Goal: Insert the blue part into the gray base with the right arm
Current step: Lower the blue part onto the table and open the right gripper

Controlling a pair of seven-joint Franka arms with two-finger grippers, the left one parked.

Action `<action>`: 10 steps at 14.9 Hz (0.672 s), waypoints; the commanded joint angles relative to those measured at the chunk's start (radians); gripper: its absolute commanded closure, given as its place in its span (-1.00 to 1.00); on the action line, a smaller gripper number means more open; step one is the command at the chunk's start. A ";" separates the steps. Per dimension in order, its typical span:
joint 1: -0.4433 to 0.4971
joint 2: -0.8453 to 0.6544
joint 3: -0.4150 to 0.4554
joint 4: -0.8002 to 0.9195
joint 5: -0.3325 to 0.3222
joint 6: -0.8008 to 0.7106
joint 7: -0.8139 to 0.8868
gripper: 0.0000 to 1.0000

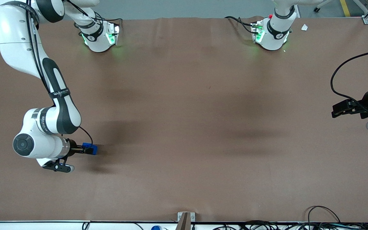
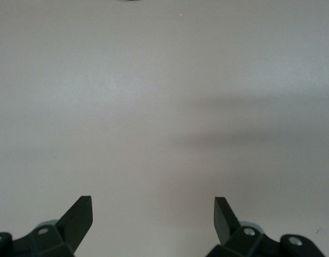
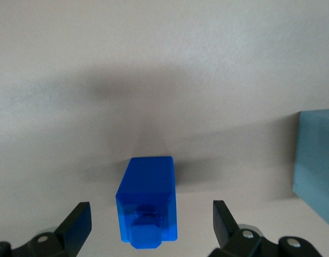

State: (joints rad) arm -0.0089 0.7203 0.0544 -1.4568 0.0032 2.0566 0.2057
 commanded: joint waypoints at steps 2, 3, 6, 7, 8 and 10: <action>-0.013 -0.125 0.005 -0.008 -0.011 -0.136 0.004 -1.00; -0.019 -0.165 0.005 -0.005 -0.023 -0.151 0.000 -1.00; -0.058 -0.280 0.005 -0.004 -0.035 -0.210 -0.003 -1.00; -0.074 -0.318 0.007 -0.004 -0.032 -0.223 -0.003 -1.00; -0.086 -0.350 0.007 -0.004 -0.032 -0.243 -0.003 -1.00; -0.091 -0.419 0.009 0.000 -0.031 -0.303 -0.005 -1.00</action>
State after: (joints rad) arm -0.0843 0.3842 0.0471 -1.4181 -0.0200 1.7888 0.2015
